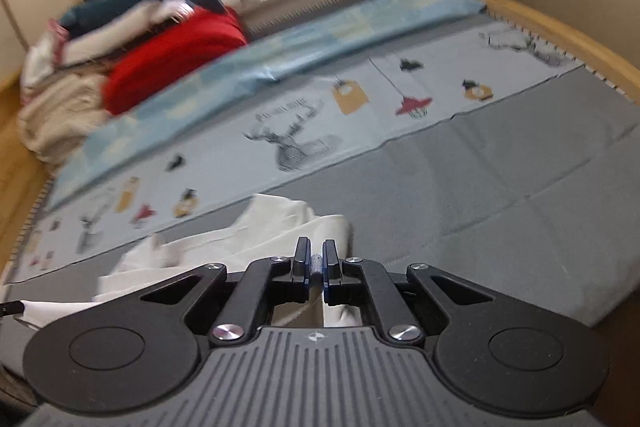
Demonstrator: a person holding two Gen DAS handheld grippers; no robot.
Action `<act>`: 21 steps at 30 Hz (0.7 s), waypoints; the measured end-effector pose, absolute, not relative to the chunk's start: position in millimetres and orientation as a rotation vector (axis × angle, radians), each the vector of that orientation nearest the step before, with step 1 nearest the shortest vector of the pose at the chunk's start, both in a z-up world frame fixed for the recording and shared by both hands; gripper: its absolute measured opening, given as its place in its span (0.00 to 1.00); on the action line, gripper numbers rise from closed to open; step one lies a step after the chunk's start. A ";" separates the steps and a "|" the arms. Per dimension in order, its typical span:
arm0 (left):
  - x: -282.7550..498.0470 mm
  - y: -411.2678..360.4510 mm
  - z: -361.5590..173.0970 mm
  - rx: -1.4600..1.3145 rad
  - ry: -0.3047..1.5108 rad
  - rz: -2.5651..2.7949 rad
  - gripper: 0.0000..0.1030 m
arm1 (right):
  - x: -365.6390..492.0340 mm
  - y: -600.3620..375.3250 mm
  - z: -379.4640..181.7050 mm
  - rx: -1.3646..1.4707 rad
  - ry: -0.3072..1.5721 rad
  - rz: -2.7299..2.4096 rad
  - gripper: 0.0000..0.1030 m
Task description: Fold small clothes
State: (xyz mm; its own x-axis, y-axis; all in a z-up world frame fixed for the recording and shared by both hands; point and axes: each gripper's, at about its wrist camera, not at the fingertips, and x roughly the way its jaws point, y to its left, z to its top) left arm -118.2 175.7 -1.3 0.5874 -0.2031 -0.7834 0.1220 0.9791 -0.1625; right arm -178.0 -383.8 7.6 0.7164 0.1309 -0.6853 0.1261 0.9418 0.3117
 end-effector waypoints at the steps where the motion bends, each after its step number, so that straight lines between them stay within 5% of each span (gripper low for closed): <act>1: -106.6 178.2 -13.8 -0.107 0.937 -0.175 0.05 | -162.5 -380.9 -1.3 0.336 0.796 -0.003 0.05; 7: -74.1 191.1 -49.2 -0.198 1.040 -0.153 0.10 | -107.7 -366.3 -55.5 0.289 0.868 -0.015 0.05; 17: -78.6 207.4 -62.8 -0.109 1.090 -0.088 0.15 | -101.0 -388.7 -55.9 0.343 0.821 -0.086 0.08; 21: -76.4 194.8 -71.4 -0.116 1.064 -0.134 0.33 | -101.7 -373.5 -82.5 0.232 0.948 0.035 0.12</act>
State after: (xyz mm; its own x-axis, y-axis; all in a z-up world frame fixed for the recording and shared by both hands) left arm -76.4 194.8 -71.4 0.4784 -0.1651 -0.8625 0.0536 0.9858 -0.1590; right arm -101.7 -373.5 -82.5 0.5851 0.1310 -0.8003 0.0723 0.9745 0.2124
